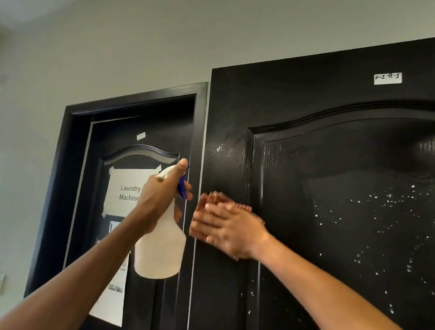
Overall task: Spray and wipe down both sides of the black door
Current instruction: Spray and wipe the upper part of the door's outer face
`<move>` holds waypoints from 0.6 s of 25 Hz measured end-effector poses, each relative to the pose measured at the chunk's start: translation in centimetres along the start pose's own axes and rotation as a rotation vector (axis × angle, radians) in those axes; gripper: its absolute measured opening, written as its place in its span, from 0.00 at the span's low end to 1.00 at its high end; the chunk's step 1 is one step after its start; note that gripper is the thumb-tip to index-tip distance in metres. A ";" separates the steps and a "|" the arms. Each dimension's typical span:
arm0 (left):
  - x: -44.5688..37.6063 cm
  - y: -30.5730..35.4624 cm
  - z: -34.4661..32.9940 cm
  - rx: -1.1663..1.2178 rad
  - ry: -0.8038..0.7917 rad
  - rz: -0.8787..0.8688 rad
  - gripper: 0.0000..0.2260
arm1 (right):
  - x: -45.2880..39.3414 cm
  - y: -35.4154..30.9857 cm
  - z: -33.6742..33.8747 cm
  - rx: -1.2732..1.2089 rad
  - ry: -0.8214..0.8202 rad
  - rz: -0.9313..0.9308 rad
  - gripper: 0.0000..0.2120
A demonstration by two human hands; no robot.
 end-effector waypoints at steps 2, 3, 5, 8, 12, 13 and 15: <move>-0.5 0.6 0.3 0.029 -0.004 -0.012 0.22 | -2.2 4.3 3.5 0.022 0.075 -0.153 0.31; -0.8 0.6 0.6 0.033 -0.008 -0.011 0.23 | -3.7 6.6 5.3 0.023 0.119 -0.241 0.31; -1.2 0.5 1.0 0.039 -0.013 -0.003 0.26 | -5.9 10.4 8.6 0.009 0.174 -0.406 0.29; -1.9 -0.2 1.4 0.049 -0.024 0.025 0.26 | -8.4 12.3 11.2 -0.046 0.227 -0.583 0.28; -2.0 -1.5 1.5 0.089 -0.034 0.041 0.27 | -8.2 8.9 8.5 0.011 0.279 -0.529 0.29; -1.7 -1.9 1.2 0.098 -0.049 0.044 0.27 | -7.1 7.5 7.1 0.023 0.265 -0.483 0.29; -0.6 -2.4 0.4 0.107 -0.069 0.038 0.31 | -4.6 4.8 3.7 0.072 0.225 -0.366 0.29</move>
Point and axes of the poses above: each hand's wrist, its own x-axis away from the middle knuckle, its own z-axis out of the back of the hand, y = z × x, the point moved 1 cm from there along -x, towards the middle knuckle, and after that the axes turned 9 degrees about -y, right-handed, at the moved point
